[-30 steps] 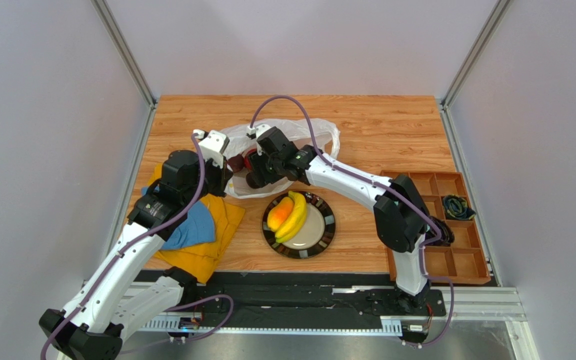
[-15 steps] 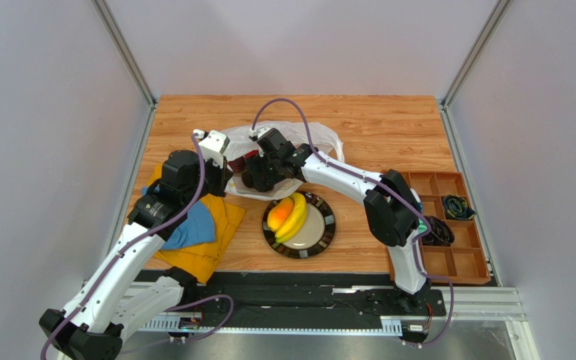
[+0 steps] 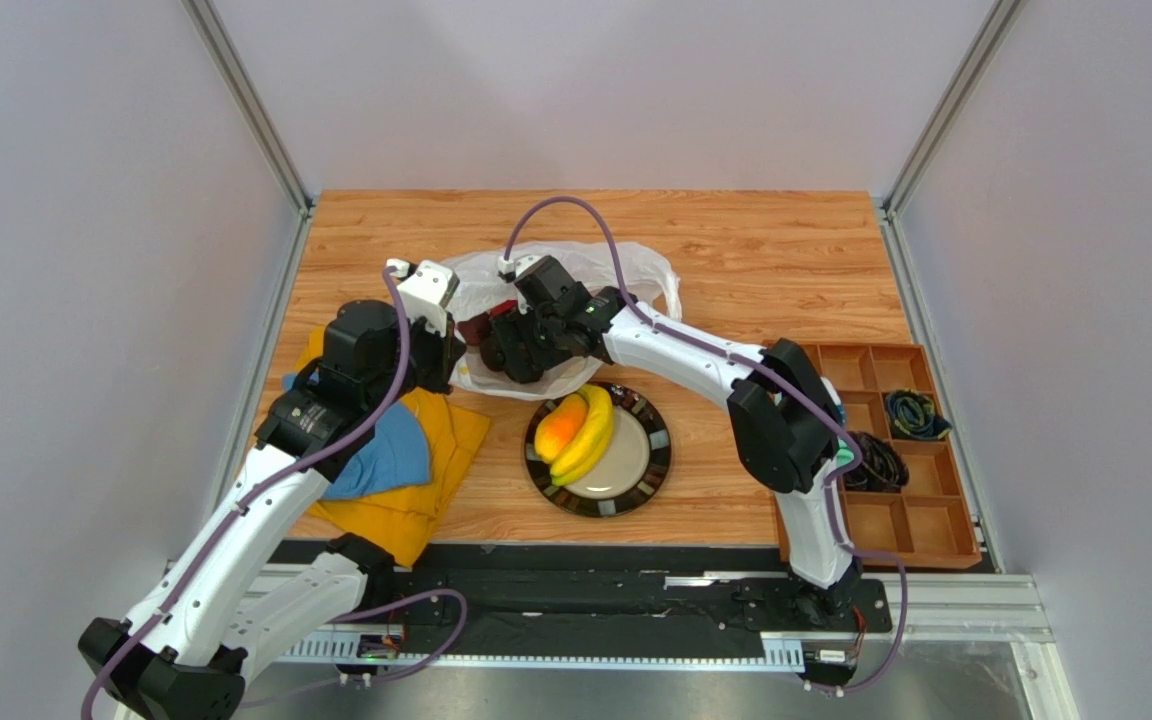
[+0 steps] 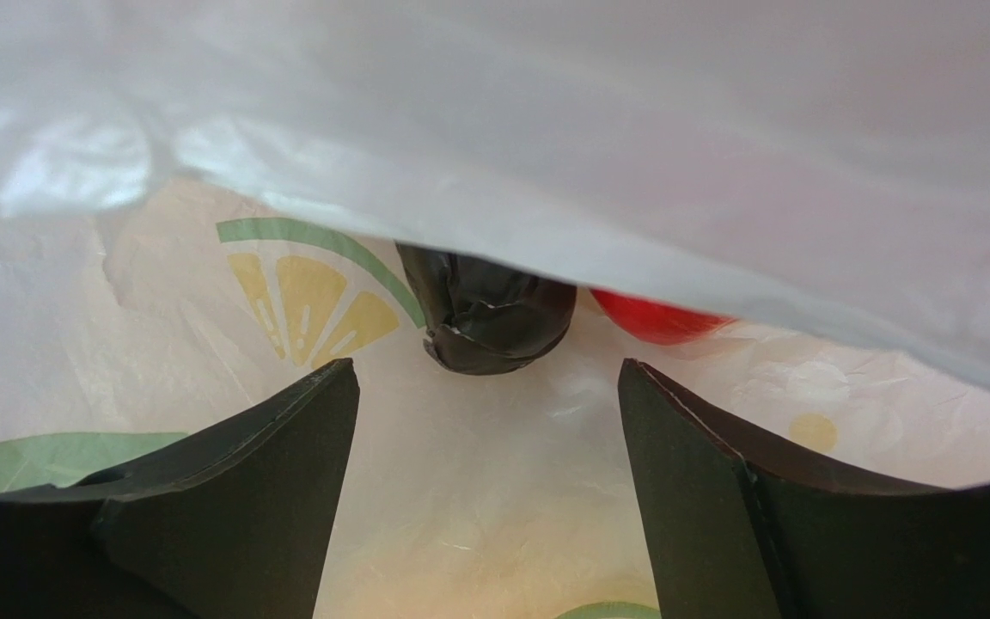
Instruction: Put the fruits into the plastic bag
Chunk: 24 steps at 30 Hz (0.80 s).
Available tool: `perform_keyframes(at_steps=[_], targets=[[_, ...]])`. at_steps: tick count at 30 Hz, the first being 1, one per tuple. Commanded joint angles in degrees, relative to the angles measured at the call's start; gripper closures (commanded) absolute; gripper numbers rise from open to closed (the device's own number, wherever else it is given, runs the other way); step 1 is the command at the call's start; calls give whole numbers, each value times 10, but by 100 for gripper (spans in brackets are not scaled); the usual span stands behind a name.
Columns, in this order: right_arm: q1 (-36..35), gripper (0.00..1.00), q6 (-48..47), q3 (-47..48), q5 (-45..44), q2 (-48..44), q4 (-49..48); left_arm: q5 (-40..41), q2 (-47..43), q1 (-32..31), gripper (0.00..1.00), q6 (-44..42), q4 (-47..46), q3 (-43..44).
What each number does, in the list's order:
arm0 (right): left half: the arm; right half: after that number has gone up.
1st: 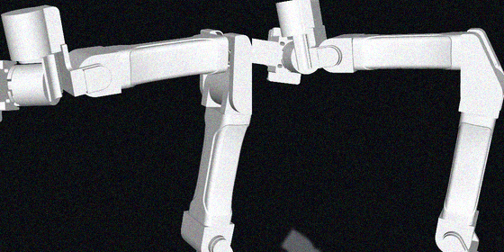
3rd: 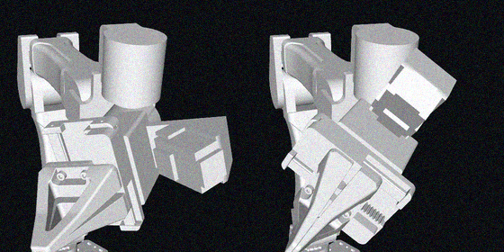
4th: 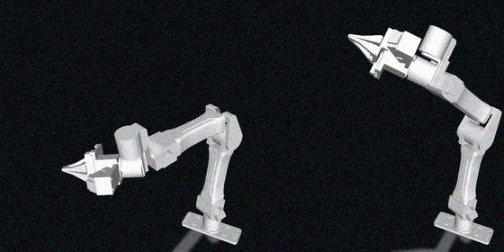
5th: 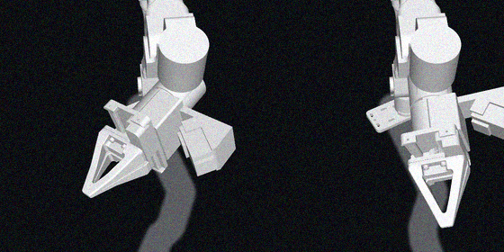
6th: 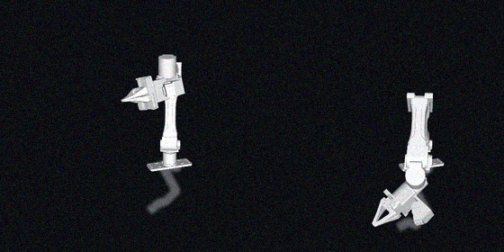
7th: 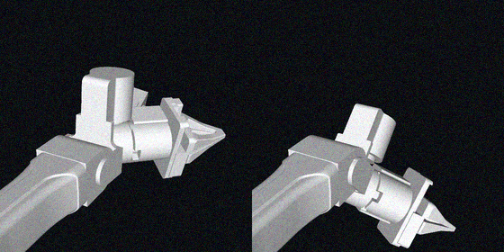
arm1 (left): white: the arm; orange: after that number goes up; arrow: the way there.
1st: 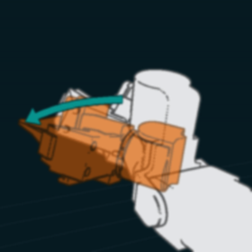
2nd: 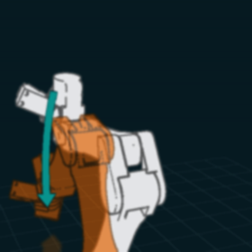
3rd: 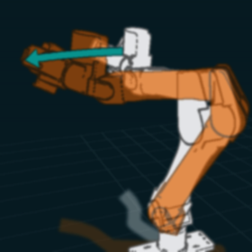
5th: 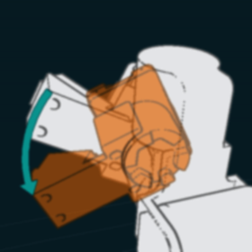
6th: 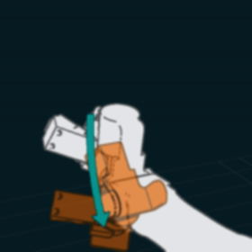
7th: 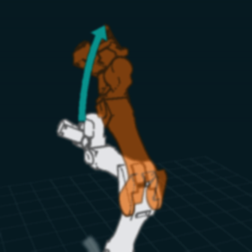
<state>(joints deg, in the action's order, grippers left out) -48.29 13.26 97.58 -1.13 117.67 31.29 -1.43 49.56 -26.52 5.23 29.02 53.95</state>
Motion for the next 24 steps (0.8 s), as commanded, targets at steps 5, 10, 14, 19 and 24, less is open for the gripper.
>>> perform_keyframes(at_steps=[5,10,14,19,24], targets=[[1,23,21,-6,38,-96,-28,-7,-3,-1,100,7,-7,23],[1,24,42,-71,60,-165,-78,-7,-4,-1,100,7,-7,23],[-3,24,64,-121,68,-237,-113,-6,-5,-1,100,7,-7,23],[-11,25,101,-197,74,-318,-150,-5,-5,-1,100,7,-7,23],[-17,28,143,-290,87,-386,-174,-5,-6,-1,100,7,-7,23]])
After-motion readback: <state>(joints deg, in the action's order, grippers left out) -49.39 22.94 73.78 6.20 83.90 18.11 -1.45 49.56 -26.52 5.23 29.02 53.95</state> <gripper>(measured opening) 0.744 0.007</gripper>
